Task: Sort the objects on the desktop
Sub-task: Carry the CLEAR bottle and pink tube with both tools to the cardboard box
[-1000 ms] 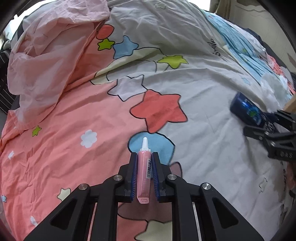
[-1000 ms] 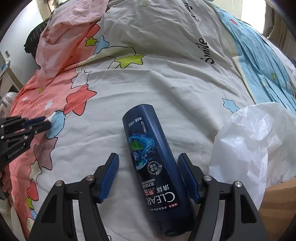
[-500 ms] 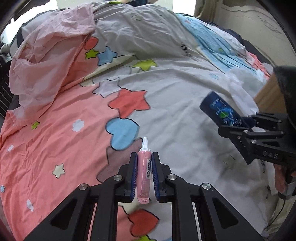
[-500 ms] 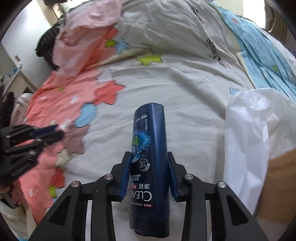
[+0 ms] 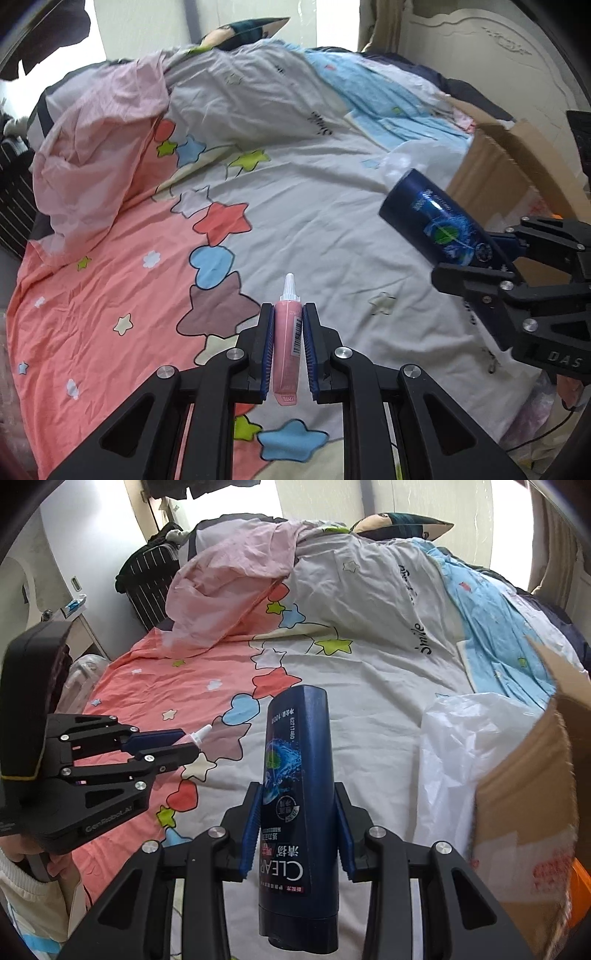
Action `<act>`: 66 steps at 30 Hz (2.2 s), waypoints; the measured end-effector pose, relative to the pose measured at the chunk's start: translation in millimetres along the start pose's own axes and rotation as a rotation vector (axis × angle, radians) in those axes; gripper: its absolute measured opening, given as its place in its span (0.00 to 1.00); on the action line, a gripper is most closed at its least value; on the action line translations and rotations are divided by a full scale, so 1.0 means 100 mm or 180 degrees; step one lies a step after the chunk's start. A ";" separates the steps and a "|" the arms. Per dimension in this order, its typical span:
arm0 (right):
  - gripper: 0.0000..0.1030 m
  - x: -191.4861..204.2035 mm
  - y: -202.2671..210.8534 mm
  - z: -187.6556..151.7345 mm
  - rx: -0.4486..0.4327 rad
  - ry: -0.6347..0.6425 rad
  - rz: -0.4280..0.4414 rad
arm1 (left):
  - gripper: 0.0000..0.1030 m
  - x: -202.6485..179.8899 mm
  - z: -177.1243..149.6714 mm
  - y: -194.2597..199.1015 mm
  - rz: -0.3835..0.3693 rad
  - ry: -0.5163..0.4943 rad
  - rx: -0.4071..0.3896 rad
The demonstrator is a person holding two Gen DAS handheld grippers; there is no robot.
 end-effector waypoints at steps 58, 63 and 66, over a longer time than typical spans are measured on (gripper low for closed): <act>0.33 -1.52 1.46 -0.42 -0.0522 -0.0641 -0.0703 | 0.15 -1.49 0.25 0.39 -0.0308 -0.0428 -0.0165; 0.33 -1.68 1.43 -0.46 -0.0507 -0.0752 -0.0695 | 0.15 -1.50 0.25 0.35 -0.0314 -0.0426 -0.0134; 0.33 -1.77 1.39 -0.48 -0.0482 -0.0807 -0.0703 | 0.15 -1.49 0.26 0.33 -0.0315 -0.0421 -0.0129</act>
Point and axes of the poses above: each gripper's, at about its wrist camera, not at the fingertips, and y roughly against the way its jaws point, x to its left, z to its top, the point moved 9 cm from there along -y, roughly the way its jaws point, and after that the axes turned 4 degrees about -z, right-handed, at the moved point
